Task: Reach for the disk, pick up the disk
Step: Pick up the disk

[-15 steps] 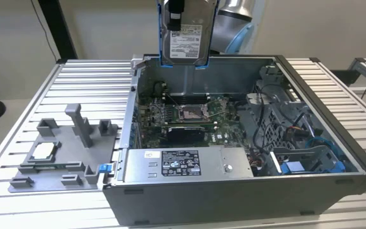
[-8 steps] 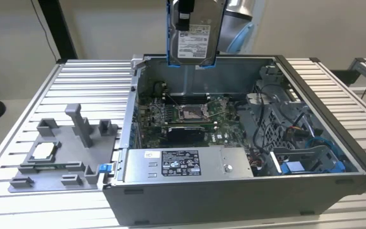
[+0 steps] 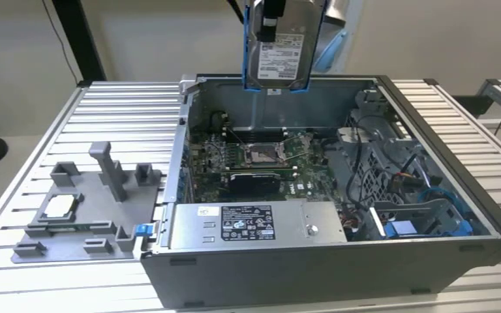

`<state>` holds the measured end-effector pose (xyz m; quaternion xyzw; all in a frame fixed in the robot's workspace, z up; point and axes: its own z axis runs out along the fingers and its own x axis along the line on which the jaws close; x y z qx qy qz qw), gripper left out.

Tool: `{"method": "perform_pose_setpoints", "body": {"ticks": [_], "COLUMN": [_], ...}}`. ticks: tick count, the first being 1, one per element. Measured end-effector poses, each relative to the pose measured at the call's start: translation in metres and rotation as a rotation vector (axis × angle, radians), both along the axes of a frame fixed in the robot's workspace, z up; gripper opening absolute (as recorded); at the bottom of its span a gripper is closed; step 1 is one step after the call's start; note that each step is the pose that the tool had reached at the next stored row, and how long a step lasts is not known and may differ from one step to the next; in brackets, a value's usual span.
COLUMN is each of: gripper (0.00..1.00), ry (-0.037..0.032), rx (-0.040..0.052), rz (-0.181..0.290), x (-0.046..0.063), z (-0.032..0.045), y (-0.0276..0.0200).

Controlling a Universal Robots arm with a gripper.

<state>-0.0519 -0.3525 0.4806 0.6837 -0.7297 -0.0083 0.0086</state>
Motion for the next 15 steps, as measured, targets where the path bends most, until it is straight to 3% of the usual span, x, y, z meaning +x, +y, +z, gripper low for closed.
{"method": "perform_pose_setpoints", "body": {"ticks": [15], "gripper": [0.0], "ry": [0.0016], "rx": [0.0], "rz": [0.0], "x": [0.048], "z": [0.0], "y": [0.0]}}
